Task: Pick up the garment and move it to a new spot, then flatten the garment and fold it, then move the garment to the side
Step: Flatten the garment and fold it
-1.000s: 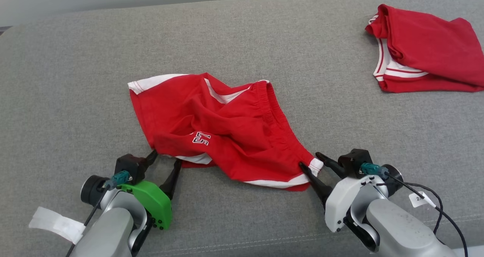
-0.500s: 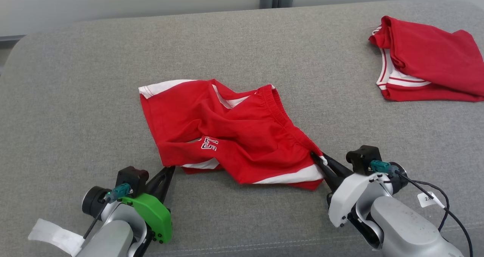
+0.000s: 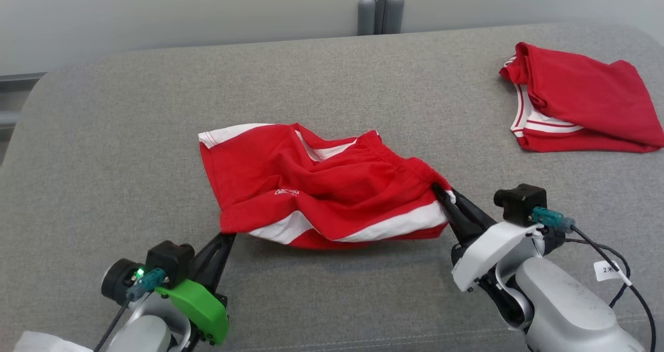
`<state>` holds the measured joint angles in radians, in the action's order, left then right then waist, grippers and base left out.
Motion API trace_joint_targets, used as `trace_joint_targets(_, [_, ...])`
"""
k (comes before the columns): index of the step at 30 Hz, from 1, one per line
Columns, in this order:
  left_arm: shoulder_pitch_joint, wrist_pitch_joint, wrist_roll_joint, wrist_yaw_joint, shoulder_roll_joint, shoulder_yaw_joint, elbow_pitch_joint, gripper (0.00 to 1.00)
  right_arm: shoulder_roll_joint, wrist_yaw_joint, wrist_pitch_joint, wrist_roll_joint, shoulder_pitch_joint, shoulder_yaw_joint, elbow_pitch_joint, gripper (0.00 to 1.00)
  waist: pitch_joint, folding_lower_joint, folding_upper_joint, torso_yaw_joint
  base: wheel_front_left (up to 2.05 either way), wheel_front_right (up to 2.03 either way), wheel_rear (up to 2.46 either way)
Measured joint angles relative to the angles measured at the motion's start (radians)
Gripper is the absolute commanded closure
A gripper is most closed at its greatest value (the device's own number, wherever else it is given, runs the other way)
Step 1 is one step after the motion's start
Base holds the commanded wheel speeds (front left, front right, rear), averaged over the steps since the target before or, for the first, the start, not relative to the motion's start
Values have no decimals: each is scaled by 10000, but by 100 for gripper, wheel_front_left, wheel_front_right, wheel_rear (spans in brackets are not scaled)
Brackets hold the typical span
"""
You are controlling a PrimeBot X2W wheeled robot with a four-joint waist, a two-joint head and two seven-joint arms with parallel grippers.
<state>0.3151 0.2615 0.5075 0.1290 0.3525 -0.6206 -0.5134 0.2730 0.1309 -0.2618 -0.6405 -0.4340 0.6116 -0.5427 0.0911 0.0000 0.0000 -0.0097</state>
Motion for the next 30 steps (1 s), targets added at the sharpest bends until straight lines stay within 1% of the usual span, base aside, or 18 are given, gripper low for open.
trace_joint_targets(3, [-66, 6, -169, 0, 364, 199, 750, 100, -8, 0, -10, -334, 1, -305, 556, 100, -131, 0, 0, 61, 0, 0, 0])
trace_joint_targets(5, [-58, 8, -169, 0, 527, 205, 1206, 100, -6, 0, -10, -462, -30, -314, 798, 100, -184, 0, 0, 116, 0, 0, 0])
trace_joint_targets(7, [59, -17, -75, 0, 732, 73, 1572, 100, 52, 0, -8, -593, -227, -276, 943, 100, -199, 0, 0, 162, 0, 0, 0])
trace_joint_targets(10, [674, -454, 29, 0, 1172, -330, 2104, 100, 59, 0, 96, -951, -859, -215, 1127, 100, -111, 0, 0, 184, 0, 0, 0])
trace_joint_targets(11, [674, -454, 29, 0, 1172, -330, 2104, 100, 59, 0, 96, -951, -859, -215, 1127, 100, -111, 0, 0, 184, 0, 0, 0])
trace_joint_targets(12, [956, -617, 73, 0, 1356, -431, 2268, 100, 63, 0, 159, -989, -1109, -153, 1156, 100, -58, 0, 0, 182, 0, 0, 0])
trace_joint_targets(17, [2817, -1298, 938, 0, 2042, -736, 2970, 100, 40, 0, 520, -1277, -2830, 54, 963, 100, 390, 0, 0, 162, 0, 0, 0])
trace_joint_targets(20, [4156, -1616, 1689, 0, 2405, -880, 3003, 100, -176, 0, 702, -1685, -4093, 52, 589, 100, 783, 0, 0, 144, 0, 0, 0])
trace_joint_targets(21, [5128, -1791, 2092, 0, 2600, -984, 2872, 100, -345, 0, 853, -1946, -4997, 54, 240, 100, 1082, 0, 0, 131, 0, 0, 0])
trace_joint_targets(24, [6639, -1960, 2596, 0, 2759, -1202, 2585, 100, -604, 0, 1028, -2336, -6329, -10, -407, 100, 1571, 0, 0, 114, 0, 0, 0])
trace_joint_targets(26, [7616, -2019, 3009, 0, 2780, -1304, 2295, 100, -817, 0, 1126, -2817, -7240, -251, -899, 100, 1914, 0, 0, 109, 0, 0, 0])
trace_joint_targets(30, [9600, -2140, 3158, 0, 2844, -1643, 1501, 100, -1185, 0, 1150, -3321, -9222, -719, -2021, 100, 2598, 1, 0, 103, 0, 0, 0])
